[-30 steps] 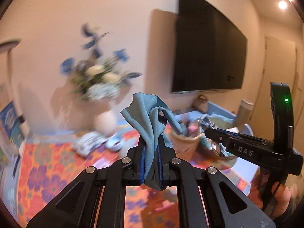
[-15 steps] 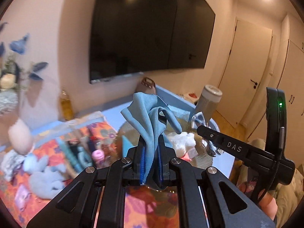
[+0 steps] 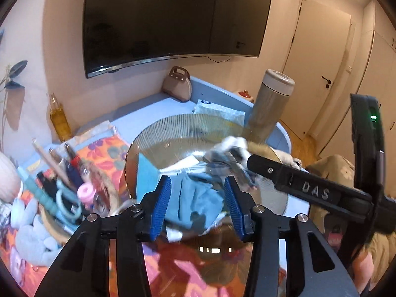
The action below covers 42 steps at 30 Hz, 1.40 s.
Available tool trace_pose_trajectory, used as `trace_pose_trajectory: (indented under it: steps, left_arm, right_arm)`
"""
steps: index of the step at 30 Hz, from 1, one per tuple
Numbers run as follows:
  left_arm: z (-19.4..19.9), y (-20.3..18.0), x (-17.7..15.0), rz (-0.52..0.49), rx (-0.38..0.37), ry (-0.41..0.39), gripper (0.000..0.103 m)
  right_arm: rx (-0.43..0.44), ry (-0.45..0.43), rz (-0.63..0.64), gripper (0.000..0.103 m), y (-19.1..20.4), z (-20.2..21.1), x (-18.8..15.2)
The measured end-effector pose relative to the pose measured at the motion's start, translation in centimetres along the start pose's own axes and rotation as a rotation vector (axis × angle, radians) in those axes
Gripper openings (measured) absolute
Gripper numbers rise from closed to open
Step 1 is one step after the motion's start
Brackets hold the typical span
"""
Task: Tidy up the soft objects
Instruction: 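Lower both items into the glass bowl and open both grippers, then move both open grippers back over the floral table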
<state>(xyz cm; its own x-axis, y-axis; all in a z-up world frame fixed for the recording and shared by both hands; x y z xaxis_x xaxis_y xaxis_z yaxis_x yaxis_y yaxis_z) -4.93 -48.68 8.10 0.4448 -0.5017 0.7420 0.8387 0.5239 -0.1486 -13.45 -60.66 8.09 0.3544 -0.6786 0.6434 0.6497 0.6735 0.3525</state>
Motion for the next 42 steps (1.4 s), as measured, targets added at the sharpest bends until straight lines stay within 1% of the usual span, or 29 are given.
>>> trace_pose_trajectory:
  steps: [2, 4, 7, 10, 11, 14, 15, 16, 17, 18, 20, 21, 23, 24, 26, 27, 28, 30, 31, 32, 33, 34, 36, 37, 38, 39, 41, 42]
  left_arm:
    - [1.7, 0.5, -0.3, 0.004, 0.004, -0.016, 0.042]
    - [3.2, 1.1, -0.4, 0.008, 0.008, -0.034, 0.045]
    - [6.2, 2.4, -1.2, 0.014, 0.005, -0.047, 0.046]
    - [10.4, 4.7, -2.1, 0.021, 0.056, -0.072, 0.046]
    - [12.7, 6.1, -2.5, 0.031, 0.092, -0.096, 0.046]
    - [18.0, 9.4, -3.2, 0.072, 0.186, -0.155, 0.046]
    - [20.4, 10.9, -3.6, 0.092, 0.228, -0.18, 0.053]
    - [22.1, 11.9, -3.9, 0.108, 0.26, -0.196, 0.065]
    - [24.3, 13.1, -4.2, 0.127, 0.304, -0.219, 0.07]
    - [26.8, 14.3, -4.7, 0.141, 0.353, -0.253, 0.072]
    - [30.9, 16.3, -5.8, 0.158, 0.428, -0.302, 0.072]
    - [32.1, 17.1, -6.4, 0.17, 0.458, -0.315, 0.073]
    - [34.1, 19.3, -7.9, 0.214, 0.524, -0.328, 0.082]
    - [34.4, 20.2, -8.6, 0.236, 0.538, -0.328, 0.087]
    - [33.8, 22.1, -10.4, 0.284, 0.531, -0.314, 0.087]
    - [32.9, 23.4, -11.8, 0.314, 0.521, -0.296, 0.087]
    - [32.1, 24.1, -12.5, 0.325, 0.526, -0.285, 0.087]
    - [29.2, 26.4, -15.3, 0.359, 0.569, -0.235, 0.087]
    - [28.1, 26.8, -16.0, 0.364, 0.577, -0.22, 0.087]
    - [26.6, 27.4, -17.2, 0.366, 0.58, -0.199, 0.087]
    - [24.5, 28.1, -18.8, 0.356, 0.57, -0.162, 0.087]
    - [23.7, 28.3, -19.8, 0.354, 0.566, -0.141, 0.087]
    - [21.3, 29.0, -22.4, 0.392, 0.541, -0.089, 0.087]
    - [20.5, 29.3, -23.2, 0.415, 0.518, -0.073, 0.087]
    - [19.6, 29.7, -24.1, 0.447, 0.492, -0.06, 0.087]
    - [19.3, 29.9, -24.6, 0.462, 0.487, -0.058, 0.087]
    - [18.6, 30.2, -25.5, 0.477, 0.499, -0.04, 0.087]
    - [18.2, 30.5, -25.9, 0.487, 0.511, -0.007, 0.087]
  right_arm:
    - [0.024, 0.015, -0.029, 0.069, -0.4, 0.4, -0.4]
    - [0.037, 0.015, -0.045, 0.069, -0.3, 1.1, -0.7]
    - [0.054, 0.0, -0.038, 0.069, 0.8, 2.6, -1.1]
    - [0.097, -0.004, -0.014, 0.07, 3.2, 3.9, -1.9]
    - [0.115, -0.004, -0.008, 0.072, 4.1, 4.2, -2.2]
    - [0.176, -0.003, 0.038, 0.076, 7.9, 5.2, -4.0]
    - [0.192, -0.002, 0.06, 0.079, 9.1, 5.5, -4.6]
    - [0.214, 0.004, 0.093, 0.08, 10.9, 5.7, -5.7]
    - [0.233, 0.013, 0.126, 0.081, 12.6, 5.8, -6.7]
    - [0.243, 0.02, 0.146, 0.081, 13.6, 5.9, -7.4]
    - [0.271, 0.044, 0.202, 0.081, 16.6, 5.7, -9.5]
    - [0.282, 0.057, 0.225, 0.081, 17.9, 5.5, -10.5]
    - [0.297, 0.091, 0.284, 0.081, 20.7, 4.8, -13.0]
    - [0.301, 0.102, 0.301, 0.081, 21.5, 4.5, -13.8]
    - [0.306, 0.133, 0.353, 0.081, 23.5, 3.4, -16.1]
    - [0.304, 0.145, 0.374, 0.081, 24.3, 3.0, -17.0]
    - [0.299, 0.162, 0.401, 0.081, 25.2, 2.1, -18.3]
    - [0.282, 0.185, 0.439, 0.081, 26.1, 0.7, -19.9]
    - [0.263, 0.197, 0.465, 0.081, 26.4, -0.4, -20.9]
    - [0.251, 0.203, 0.484, 0.081, 26.5, -1.2, -21.6]
    - [0.243, 0.199, 0.509, 0.081, 26.6, -1.9, -22.4]
    - [0.225, 0.181, 0.557, 0.081, 26.7, -2.8, -23.4]
    - [0.173, 0.164, 0.63, 0.081, 26.6, -3.9, -24.8]
    - [0.157, 0.165, 0.664, 0.081, 26.6, -4.5, -25.8]
    - [0.16, 0.176, 0.683, 0.081, 26.5, -5.1, -26.5]
    - [0.163, 0.189, 0.689, 0.081, 26.5, -5.4, -26.8]
    - [0.137, 0.224, 0.698, 0.081, 26.3, -6.5, -27.3]
    - [0.133, 0.224, 0.696, 0.082, 26.3, -6.5, -27.2]
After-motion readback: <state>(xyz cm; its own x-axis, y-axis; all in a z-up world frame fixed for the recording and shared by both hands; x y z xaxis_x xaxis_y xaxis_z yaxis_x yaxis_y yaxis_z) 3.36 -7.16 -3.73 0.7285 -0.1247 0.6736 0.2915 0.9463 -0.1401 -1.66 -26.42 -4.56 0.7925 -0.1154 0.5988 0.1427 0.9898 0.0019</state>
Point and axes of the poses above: each gripper's, at about its wrist camera, not at the fingertips, and z roughly against the way its jaws point, y to its left, x to its top, the point moved 7 cm from there along -z, roughly the way its jaws point
